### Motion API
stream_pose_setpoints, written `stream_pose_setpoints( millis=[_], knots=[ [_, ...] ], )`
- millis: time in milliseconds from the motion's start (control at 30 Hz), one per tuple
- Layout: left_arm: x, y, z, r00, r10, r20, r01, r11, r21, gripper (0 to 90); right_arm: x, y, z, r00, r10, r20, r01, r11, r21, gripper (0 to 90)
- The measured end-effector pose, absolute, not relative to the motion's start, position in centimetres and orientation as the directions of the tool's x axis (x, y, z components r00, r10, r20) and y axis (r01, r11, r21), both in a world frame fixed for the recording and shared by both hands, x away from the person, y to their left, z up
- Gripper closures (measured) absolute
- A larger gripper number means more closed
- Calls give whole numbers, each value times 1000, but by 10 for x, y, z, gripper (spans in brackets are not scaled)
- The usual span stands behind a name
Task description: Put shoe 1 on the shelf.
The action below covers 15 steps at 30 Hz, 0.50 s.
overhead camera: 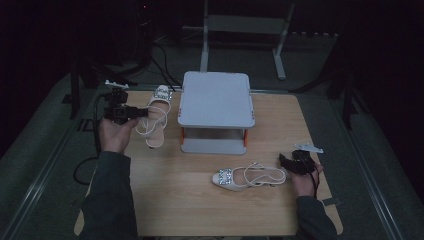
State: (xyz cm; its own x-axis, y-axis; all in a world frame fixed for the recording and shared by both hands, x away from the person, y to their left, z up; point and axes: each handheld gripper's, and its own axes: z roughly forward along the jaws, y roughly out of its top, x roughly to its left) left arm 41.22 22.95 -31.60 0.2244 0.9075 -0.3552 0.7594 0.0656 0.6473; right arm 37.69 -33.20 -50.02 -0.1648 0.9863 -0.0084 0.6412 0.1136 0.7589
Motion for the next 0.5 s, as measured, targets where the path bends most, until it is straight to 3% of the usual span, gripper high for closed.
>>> stream_pose_setpoints(
  millis=[500],
  knots=[
    [424,217,-285,215,882,-420,734,138,665,836,377,-332,-500,-165,986,-8,640,114,760,386]
  ],
)
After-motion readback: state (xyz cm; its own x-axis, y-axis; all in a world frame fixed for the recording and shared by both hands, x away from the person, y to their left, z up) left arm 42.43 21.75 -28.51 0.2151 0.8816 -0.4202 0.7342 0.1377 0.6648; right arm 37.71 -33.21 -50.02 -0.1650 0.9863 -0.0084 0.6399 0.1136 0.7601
